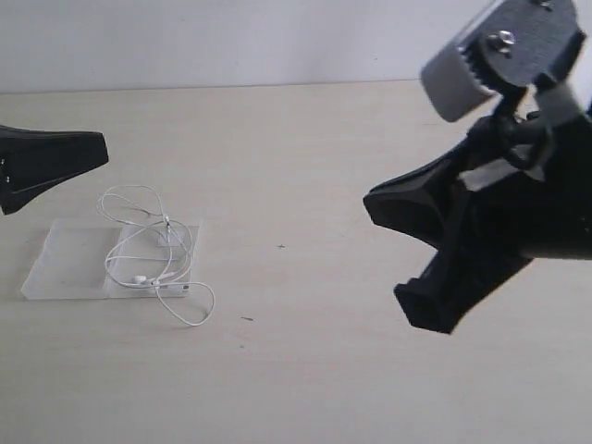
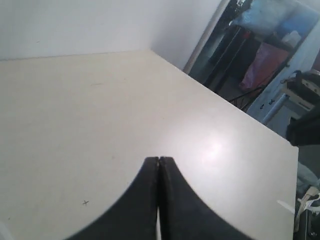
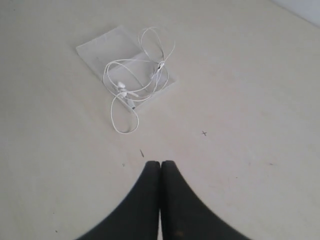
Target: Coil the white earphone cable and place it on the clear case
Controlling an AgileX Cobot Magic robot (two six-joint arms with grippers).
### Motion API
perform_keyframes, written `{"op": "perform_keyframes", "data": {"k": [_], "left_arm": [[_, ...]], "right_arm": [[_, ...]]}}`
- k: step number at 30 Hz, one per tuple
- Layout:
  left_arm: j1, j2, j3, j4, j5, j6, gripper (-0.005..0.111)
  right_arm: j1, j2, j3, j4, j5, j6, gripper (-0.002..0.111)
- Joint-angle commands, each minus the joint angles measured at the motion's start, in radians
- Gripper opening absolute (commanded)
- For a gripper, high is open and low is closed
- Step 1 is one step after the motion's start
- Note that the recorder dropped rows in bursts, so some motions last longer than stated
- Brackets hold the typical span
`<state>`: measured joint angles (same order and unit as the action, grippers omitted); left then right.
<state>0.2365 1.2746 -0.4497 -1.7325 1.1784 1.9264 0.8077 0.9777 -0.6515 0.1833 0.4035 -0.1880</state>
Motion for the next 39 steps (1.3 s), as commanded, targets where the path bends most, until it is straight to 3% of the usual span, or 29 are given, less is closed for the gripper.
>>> {"op": "perform_keyframes", "data": {"k": [1,4,14,22,29,31,35,39], "left_arm": [[-0.055,-0.185,0.049,-0.012,-0.012,0.005,0.000],[-0.073,-0.300,0.094,-0.012,0.043,-0.004,0.000],[-0.073,-0.593,0.255,-0.012,0.043,-0.045,0.000],[-0.073,-0.612,0.254,0.147,0.043,-0.045,0.000],[-0.074,-0.614,0.252,0.116,0.043,-0.026,0.000],[-0.088,-0.660,0.252,0.107,0.022,-0.091,0.000],[-0.090,-0.838,0.252,0.044,-0.110,-0.396,0.000],[-0.090,-0.962,0.252,0.039,-0.234,-0.513,0.000]], "right_arm": [[-0.005,-0.098,0.064,0.001,-0.047,0.014,0.000],[-0.005,-0.139,0.088,0.001,-0.047,0.036,0.000],[-0.005,-0.173,0.099,0.001,-0.045,0.037,0.000],[-0.005,-0.173,0.099,0.001,-0.045,0.037,0.000],[-0.005,-0.173,0.099,0.001,-0.045,0.037,0.000],[-0.005,-0.173,0.099,0.001,-0.045,0.036,0.000],[-0.005,-0.173,0.099,0.001,-0.045,0.036,0.000],[-0.005,-0.173,0.099,0.001,-0.045,0.036,0.000]]}}
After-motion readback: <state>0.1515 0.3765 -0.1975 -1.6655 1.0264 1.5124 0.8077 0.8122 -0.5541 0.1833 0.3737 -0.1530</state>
